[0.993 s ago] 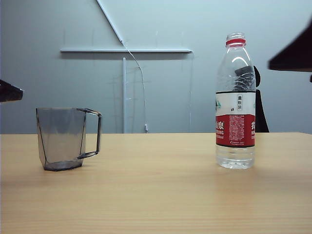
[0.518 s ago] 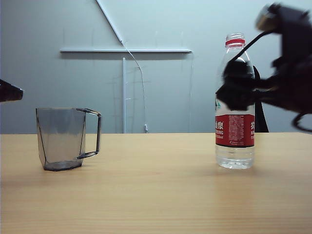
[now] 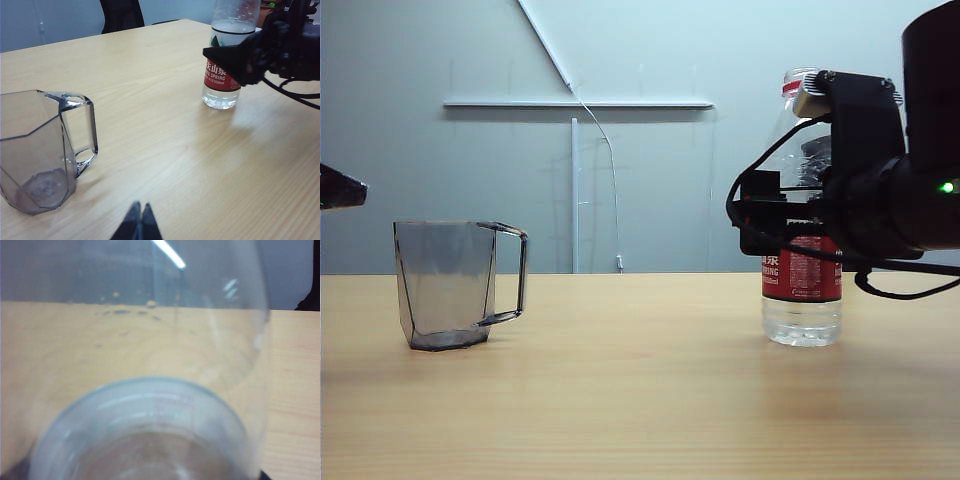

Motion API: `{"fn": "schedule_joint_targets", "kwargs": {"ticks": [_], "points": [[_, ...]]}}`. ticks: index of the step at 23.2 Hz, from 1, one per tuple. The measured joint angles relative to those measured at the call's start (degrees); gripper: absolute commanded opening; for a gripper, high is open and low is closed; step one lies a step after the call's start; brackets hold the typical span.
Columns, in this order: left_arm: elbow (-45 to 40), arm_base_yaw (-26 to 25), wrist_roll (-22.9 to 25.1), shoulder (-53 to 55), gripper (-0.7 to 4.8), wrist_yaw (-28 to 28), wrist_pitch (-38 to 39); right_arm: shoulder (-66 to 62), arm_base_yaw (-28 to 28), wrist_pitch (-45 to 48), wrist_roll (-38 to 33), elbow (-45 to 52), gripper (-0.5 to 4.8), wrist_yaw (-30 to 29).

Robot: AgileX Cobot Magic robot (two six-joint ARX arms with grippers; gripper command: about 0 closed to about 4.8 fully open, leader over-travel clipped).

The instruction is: Pick up the mineral water bottle on the table and pour water into the mug until it's half full.

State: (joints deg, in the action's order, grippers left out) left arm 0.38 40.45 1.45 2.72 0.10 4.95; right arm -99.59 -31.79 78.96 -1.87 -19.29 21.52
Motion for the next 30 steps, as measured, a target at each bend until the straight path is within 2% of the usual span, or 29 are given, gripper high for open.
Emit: {"fn": "schedule_joint_targets", "kwargs": {"ticks": [2, 7, 11, 13, 16, 17, 22, 25, 27, 29, 30], "points": [[0.0, 0.0, 0.0, 0.0, -0.02, 0.0, 0.0, -0.1, 0.2, 0.0, 0.0, -0.5, 4.79, 0.0], [0.0, 0.0, 0.0, 0.0, -0.02, 0.0, 0.0, -0.1, 0.2, 0.0, 0.0, -0.8, 3.62, 0.1], [0.0, 0.0, 0.0, 0.0, -0.02, 0.0, 0.0, 0.0, 0.2, -0.1, 0.0, -0.8, 3.57, 0.5], [0.0, 0.0, 0.0, 0.0, -0.02, 0.0, 0.0, 0.0, 0.2, -0.1, 0.0, -0.8, 3.31, 0.5], [0.0, 0.0, 0.0, 0.0, -0.02, 0.0, 0.0, 0.0, 0.2, -0.1, 0.0, -0.8, 3.22, 0.5], [0.0, 0.0, 0.0, 0.0, -0.02, 0.0, 0.0, 0.0, 0.2, -0.1, 0.0, -0.8, 3.01, 0.5], [0.0, 0.0, 0.0, 0.0, -0.02, 0.0, 0.0, 0.0, 0.2, -0.1, 0.0, -0.8, 3.01, 0.1], [0.0, 0.0, 0.0, 0.0, -0.02, 0.0, 0.0, 0.0, 0.0, 0.0, 0.0, -0.8, 3.01, -1.9], [0.0, -0.1, 0.0, 0.0, -0.02, 0.0, 0.0, 0.4, -0.4, -2.3, 0.0, -2.2, 3.01, -6.1], [0.0, -0.1, 0.0, 0.0, -0.02, 0.0, 0.0, 1.4, -1.8, -9.1, 0.6, -6.4, 3.01, -9.5], [0.0, -0.1, 0.0, 0.0, -0.02, 0.0, 0.0, 1.9, -2.9, -15.6, 2.4, -11.1, 3.01, -11.6]]}}
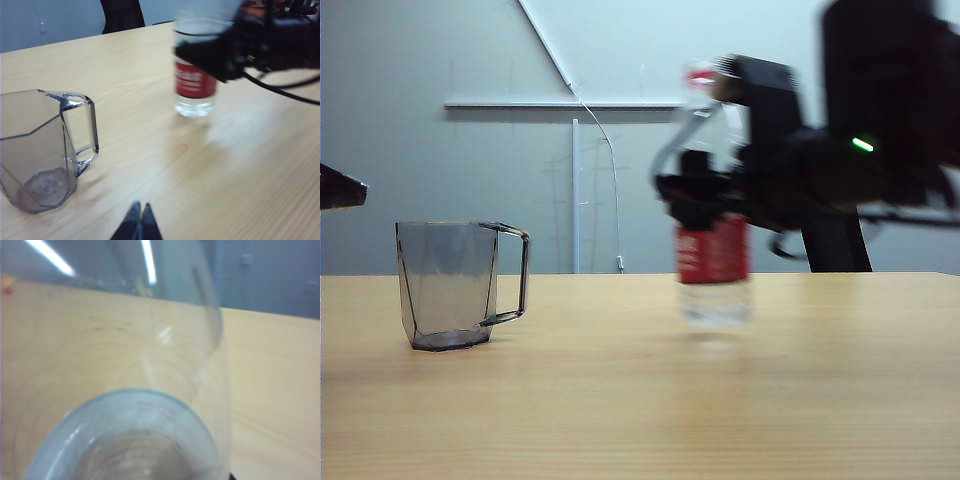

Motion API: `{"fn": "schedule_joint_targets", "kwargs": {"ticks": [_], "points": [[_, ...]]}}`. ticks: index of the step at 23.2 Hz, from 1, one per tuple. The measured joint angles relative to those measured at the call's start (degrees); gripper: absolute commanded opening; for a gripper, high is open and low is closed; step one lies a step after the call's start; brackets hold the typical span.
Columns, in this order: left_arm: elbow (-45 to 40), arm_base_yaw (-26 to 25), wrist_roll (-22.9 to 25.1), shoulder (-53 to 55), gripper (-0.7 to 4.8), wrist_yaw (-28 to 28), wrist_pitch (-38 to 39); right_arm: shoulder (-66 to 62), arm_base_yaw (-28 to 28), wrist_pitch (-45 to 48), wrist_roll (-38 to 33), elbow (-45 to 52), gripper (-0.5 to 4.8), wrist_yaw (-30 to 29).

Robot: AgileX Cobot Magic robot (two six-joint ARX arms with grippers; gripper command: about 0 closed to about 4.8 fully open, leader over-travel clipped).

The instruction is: Pick up the mineral water bottle on the table and pour water into the mug until it's half full.

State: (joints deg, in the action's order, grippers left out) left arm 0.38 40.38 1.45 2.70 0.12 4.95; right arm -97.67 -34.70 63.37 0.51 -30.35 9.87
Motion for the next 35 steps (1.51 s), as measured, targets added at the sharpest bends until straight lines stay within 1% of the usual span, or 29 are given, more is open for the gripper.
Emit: {"fn": "schedule_joint_targets", "kwargs": {"ticks": [3, 5, 6, 8, 10, 13, 15, 16, 18, 23, 25, 27, 34, 35], "points": [[0.0, -0.8, 0.0, -0.1, -0.02, -0.2, 0.0, 0.2, -2.8, -13.3, 5.2, -9.6, 3.01, -1.6], [0.0, -4.6, 0.0, -0.1, -0.02, -1.3, 0.0, 0.2, -4.5, -22.7, 9.7, -15.4, 3.00, -2.0], [0.0, -7.7, 0.0, -0.1, -0.02, -1.2, 0.0, 0.2, -5.4, -27.6, 12.1, -18.6, 3.00, -2.1], [0.0, -11.6, 0.0, -1.2, -0.02, -1.3, 0.0, 0.2, -6.6, -33.8, 16.0, -23.1, 3.00, -2.1], [0.0, -14.7, 0.0, -2.6, -0.02, -1.2, 0.0, 0.2, -7.6, -37.8, 18.4, -25.8, 3.00, -2.2], [0.0, -17.1, 0.0, -2.4, -0.02, -1.2, -0.4, 0.1, -8.1, -40.6, 22.6, -26.5, 3.00, -2.2], [0.0, -20.0, 0.0, -2.4, -0.02, -1.2, -0.4, -0.5, -8.4, -43.4, 26.9, -27.3, 3.00, -2.2], [0.0, -21.9, 0.0, -2.4, -0.02, -1.2, -0.4, -0.7, -8.4, -45.8, 29.4, -27.8, 3.00, -1.8], [0.0, -23.7, 0.0, -2.4, -0.02, -1.2, -0.4, -1.5, -8.7, -47.3, 32.5, -28.9, 3.00, -0.4], [0.0, -24.2, 0.0, -2.4, -0.02, -1.2, -0.3, -3.0, -9.5, -48.5, 38.6, -31.1, 3.00, 1.9], [0.0, -24.2, 0.0, -2.4, -0.02, -1.2, -0.2, -4.0, -10.2, -48.8, 41.8, -33.0, 3.00, 3.4], [0.0, -24.2, 0.0, -2.4, -0.02, -1.2, -0.2, -5.2, -10.8, -49.5, 46.6, -35.0, 3.00, 5.8], [0.0, -24.2, 0.0, -2.4, -0.02, -1.2, -0.2, -5.8, -11.4, -50.1, 53.9, -35.4, 3.00, 8.6], [0.0, -24.2, 0.0, -2.4, -0.02, -1.2, -0.2, -5.8, -11.6, -50.1, 55.9, -35.4, 3.00, 9.7]]}}
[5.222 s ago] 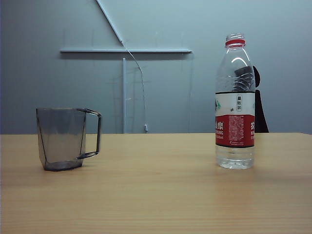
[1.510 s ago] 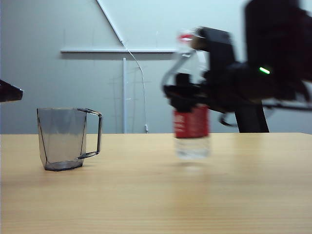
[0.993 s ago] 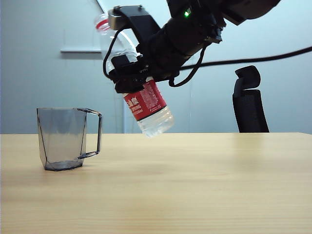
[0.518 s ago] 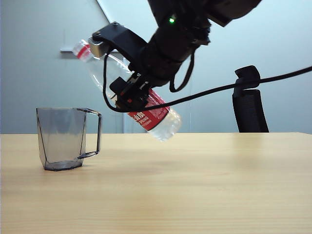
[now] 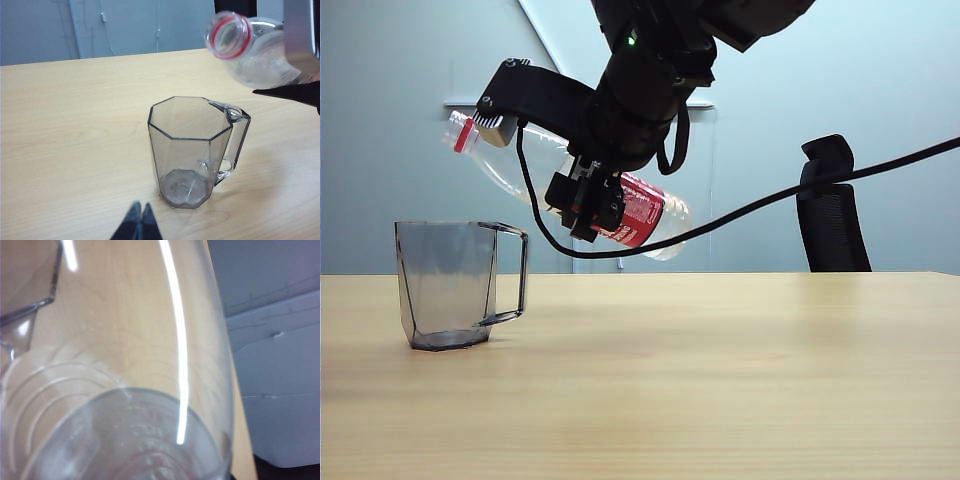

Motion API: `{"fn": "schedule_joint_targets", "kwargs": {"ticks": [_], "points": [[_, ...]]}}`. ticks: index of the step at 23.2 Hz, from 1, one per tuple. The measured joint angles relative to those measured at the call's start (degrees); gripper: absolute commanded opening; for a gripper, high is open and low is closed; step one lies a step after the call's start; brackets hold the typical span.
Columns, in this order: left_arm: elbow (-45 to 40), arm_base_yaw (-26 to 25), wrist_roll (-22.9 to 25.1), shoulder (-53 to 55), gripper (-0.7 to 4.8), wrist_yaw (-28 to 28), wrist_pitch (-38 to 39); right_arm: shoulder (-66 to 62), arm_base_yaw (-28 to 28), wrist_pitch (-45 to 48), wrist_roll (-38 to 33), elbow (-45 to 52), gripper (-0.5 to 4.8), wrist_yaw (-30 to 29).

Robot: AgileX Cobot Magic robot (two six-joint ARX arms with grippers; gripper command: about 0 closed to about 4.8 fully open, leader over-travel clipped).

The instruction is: Pick up the mineral water bottle on the table and pour water into the mug until it's half full.

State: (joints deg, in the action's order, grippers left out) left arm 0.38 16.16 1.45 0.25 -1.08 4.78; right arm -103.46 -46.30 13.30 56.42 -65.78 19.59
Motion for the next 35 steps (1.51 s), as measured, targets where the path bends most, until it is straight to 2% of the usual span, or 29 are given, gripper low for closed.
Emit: {"fn": "schedule_joint_targets", "kwargs": {"ticks": [9, 20, 35], "points": [[0.0, 0.0, 0.0, 0.0, -0.02, 0.0, 0.0, 0.0, 0.0, 0.1, 8.2, 0.0, 3.00, 4.0], [0.0, 0.0, 0.0, 0.0, -0.02, 0.0, 0.0, 0.0, 0.0, 0.5, 16.6, 0.0, 3.00, 5.9], [0.0, 0.0, 0.0, 0.0, -0.02, 0.0, 0.0, 0.0, 0.0, 1.8, 20.3, -0.1, 3.00, 5.9]]}}
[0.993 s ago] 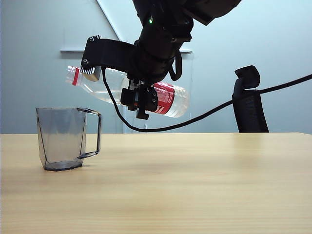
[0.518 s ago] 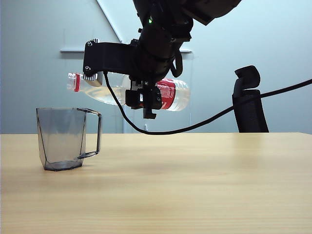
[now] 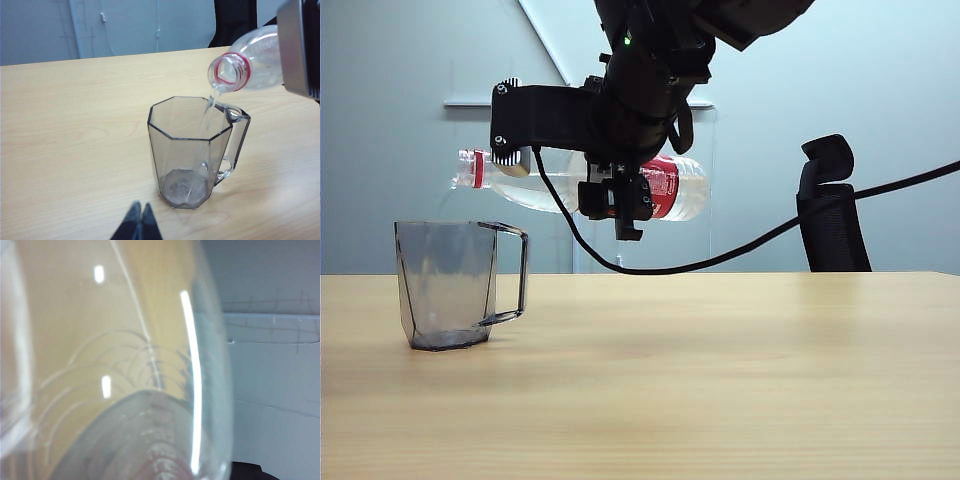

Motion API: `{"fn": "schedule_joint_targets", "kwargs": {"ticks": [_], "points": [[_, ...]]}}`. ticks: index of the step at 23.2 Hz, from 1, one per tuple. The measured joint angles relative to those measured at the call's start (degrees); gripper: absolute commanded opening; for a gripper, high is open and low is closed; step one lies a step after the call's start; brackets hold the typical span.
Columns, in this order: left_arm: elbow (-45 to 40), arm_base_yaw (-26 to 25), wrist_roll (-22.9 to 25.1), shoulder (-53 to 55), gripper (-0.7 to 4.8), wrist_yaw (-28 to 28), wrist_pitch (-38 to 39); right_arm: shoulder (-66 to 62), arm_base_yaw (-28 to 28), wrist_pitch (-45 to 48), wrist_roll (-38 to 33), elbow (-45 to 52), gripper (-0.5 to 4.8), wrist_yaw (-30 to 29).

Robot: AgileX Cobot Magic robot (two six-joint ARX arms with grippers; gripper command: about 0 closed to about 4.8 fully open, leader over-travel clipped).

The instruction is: Pick up the mineral water bottle on the table and pour water into the mug until it's half full.

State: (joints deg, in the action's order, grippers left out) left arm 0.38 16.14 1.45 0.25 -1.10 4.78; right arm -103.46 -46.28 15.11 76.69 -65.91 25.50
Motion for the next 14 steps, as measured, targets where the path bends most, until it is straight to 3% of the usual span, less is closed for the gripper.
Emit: {"fn": "schedule_joint_targets", "kwargs": {"ticks": [14], "points": [[0.0, 0.0, 0.0, 0.0, -0.02, 0.0, 0.0, 0.0, 0.1, 0.0, 1.8, 0.0, 3.00, 0.0]]}}
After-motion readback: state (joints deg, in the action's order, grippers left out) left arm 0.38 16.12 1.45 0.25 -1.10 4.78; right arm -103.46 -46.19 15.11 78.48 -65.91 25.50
